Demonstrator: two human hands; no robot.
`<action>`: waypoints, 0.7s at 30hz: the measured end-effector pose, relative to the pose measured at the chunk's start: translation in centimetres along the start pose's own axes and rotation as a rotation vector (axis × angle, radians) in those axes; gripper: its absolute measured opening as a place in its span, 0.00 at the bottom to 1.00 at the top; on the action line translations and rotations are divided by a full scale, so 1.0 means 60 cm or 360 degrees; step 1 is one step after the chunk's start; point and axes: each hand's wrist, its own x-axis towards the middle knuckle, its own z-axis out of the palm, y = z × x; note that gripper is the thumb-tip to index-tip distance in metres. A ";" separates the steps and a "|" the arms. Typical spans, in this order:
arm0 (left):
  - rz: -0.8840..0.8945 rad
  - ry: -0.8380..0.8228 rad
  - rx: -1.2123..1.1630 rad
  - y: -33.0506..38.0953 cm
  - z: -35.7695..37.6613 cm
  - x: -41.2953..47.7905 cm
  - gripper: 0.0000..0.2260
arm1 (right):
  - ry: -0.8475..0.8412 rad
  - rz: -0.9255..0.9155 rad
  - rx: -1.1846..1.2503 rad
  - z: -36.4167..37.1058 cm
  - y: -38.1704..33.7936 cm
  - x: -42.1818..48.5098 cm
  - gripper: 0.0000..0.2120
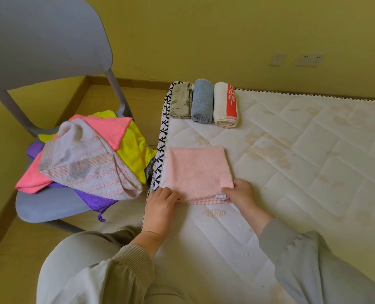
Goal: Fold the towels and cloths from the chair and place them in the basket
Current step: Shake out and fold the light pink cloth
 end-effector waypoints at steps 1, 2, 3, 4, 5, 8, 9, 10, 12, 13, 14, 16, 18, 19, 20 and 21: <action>-0.0012 -0.0014 0.0012 0.002 0.000 0.001 0.11 | 0.0022 0.0020 -0.0005 0.003 0.008 0.001 0.08; -0.0027 -0.0024 0.0023 0.003 0.001 0.001 0.11 | 0.0045 0.0011 -0.0002 0.006 0.010 0.003 0.09; -0.0049 -0.0036 0.0036 0.003 0.000 0.001 0.11 | 0.0054 -0.0009 -0.0003 0.009 0.009 0.004 0.09; -0.0073 -0.0055 0.0053 0.003 -0.001 0.001 0.11 | 0.0051 -0.0035 -0.0011 0.013 0.008 0.005 0.08; -0.0099 -0.0082 0.0066 0.002 -0.001 0.001 0.12 | 0.0045 -0.0054 -0.0029 0.014 0.006 0.003 0.08; -0.0169 -0.0170 0.0068 0.004 -0.003 -0.001 0.13 | 0.0071 -0.0118 -0.0169 0.014 0.012 -0.005 0.10; -0.0200 -0.0173 0.0029 0.005 -0.005 -0.001 0.14 | 0.0068 -0.0156 -0.0280 0.013 0.012 -0.011 0.14; -0.0245 -0.0149 -0.0029 0.006 -0.009 0.001 0.15 | 0.0072 -0.0229 -0.0482 0.013 0.014 -0.015 0.19; -0.0361 -0.0051 -0.0140 0.008 -0.019 0.009 0.16 | 0.0163 -0.0499 -0.1038 0.012 0.013 -0.024 0.28; -0.0397 -0.0015 -0.0157 0.013 -0.024 0.017 0.16 | 0.0258 -0.0683 -0.1204 0.012 0.010 -0.025 0.30; -0.0407 -0.0018 -0.0142 0.020 -0.026 0.029 0.18 | 0.0329 -0.0861 -0.1238 0.014 0.002 -0.024 0.31; -0.0350 -0.0178 -0.0106 0.038 -0.023 0.055 0.21 | 0.0262 -0.1060 -0.1228 0.026 -0.017 -0.015 0.28; -0.0291 -0.0482 -0.0052 0.052 -0.011 0.070 0.25 | 0.0064 -0.1099 -0.1316 0.045 -0.022 -0.002 0.26; -0.0276 -0.0651 0.0027 0.050 0.000 0.069 0.25 | -0.0023 -0.1103 -0.1425 0.054 -0.016 0.003 0.30; -0.0259 -0.0815 0.0136 0.042 0.012 0.063 0.26 | -0.0098 -0.1095 -0.1566 0.060 -0.001 0.006 0.34; -0.0230 -0.0947 0.0248 0.030 0.019 0.053 0.26 | -0.0145 -0.1073 -0.1699 0.063 0.016 0.008 0.35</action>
